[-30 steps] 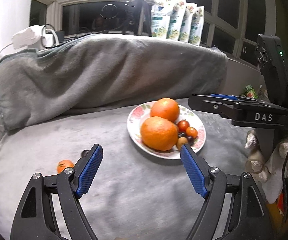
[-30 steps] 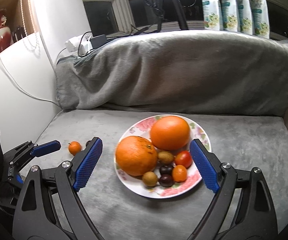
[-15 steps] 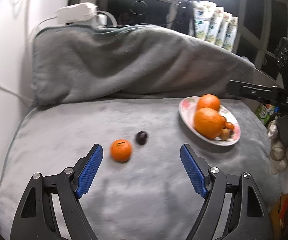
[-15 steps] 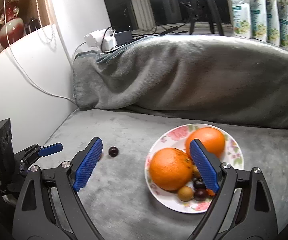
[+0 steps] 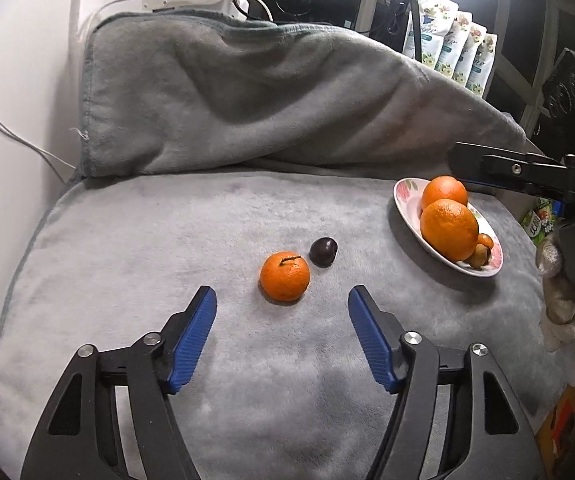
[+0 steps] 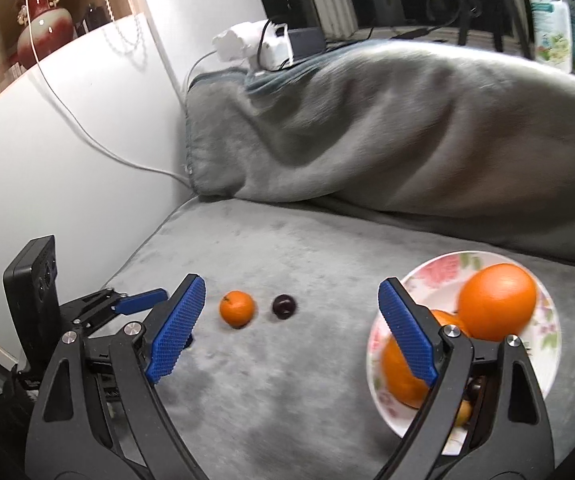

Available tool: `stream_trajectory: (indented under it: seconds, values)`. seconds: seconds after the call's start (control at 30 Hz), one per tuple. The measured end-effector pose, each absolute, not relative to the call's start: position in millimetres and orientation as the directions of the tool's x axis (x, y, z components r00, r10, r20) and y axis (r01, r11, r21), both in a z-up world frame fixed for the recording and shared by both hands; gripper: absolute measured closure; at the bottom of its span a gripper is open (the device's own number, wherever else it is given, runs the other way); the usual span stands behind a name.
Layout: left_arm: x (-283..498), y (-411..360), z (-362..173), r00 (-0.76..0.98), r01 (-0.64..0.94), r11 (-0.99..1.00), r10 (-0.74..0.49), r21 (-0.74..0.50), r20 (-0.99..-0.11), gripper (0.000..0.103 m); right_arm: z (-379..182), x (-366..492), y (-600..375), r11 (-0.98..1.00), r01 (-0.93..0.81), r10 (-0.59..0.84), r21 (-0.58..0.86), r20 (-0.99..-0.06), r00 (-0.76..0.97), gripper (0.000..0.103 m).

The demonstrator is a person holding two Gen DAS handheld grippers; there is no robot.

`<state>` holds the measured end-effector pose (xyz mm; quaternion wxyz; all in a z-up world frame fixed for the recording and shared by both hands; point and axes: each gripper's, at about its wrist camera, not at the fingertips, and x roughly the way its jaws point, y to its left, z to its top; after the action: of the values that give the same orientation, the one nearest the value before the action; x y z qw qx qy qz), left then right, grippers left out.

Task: Organize fruits
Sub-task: 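Move both open grippers back toward the tangerine and dark plum on the fleece, then close the right gripper on the dark plum while the left gripper closes on the tangerine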

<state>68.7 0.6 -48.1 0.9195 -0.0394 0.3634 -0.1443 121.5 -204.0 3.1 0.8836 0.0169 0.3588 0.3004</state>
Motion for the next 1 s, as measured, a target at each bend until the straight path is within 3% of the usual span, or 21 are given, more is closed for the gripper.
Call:
stream_trajectory:
  seconds: [0.17, 0.23, 0.37, 0.43, 0.67, 1.0]
  values:
    - [77, 0, -54, 0.671, 0.247, 0.946, -0.323, -0.210, -0.667, 0.042, -15, 135, -183, 0.805, -0.523, 0.554, 0.279, -0.666, 0.498, 0.038]
    - [80, -1, -56, 0.662, 0.252, 0.943, -0.330, -0.216, -0.672, 0.048, -23, 139, -176, 0.809, -0.516, 0.545, 0.282, -0.687, 0.480, 0.045]
    - [86, -3, -59, 0.652, 0.252, 0.942, -0.336, -0.223, -0.680, 0.052, -41, 149, -163, 0.819, -0.497, 0.526, 0.288, -0.724, 0.447, 0.053]
    - [90, -4, -61, 0.644, 0.251, 0.940, -0.340, -0.230, -0.686, 0.058, -48, 153, -158, 0.822, -0.489, 0.520, 0.291, -0.734, 0.437, 0.059]
    - [103, -9, -69, 0.617, 0.251, 0.936, -0.352, -0.248, -0.704, 0.064, -62, 164, -150, 0.824, -0.477, 0.515, 0.306, -0.756, 0.404, 0.063]
    - [116, -11, -79, 0.591, 0.240, 0.936, -0.350, -0.256, -0.726, 0.064, -77, 172, -146, 0.829, -0.467, 0.499, 0.306, -0.781, 0.374, 0.065]
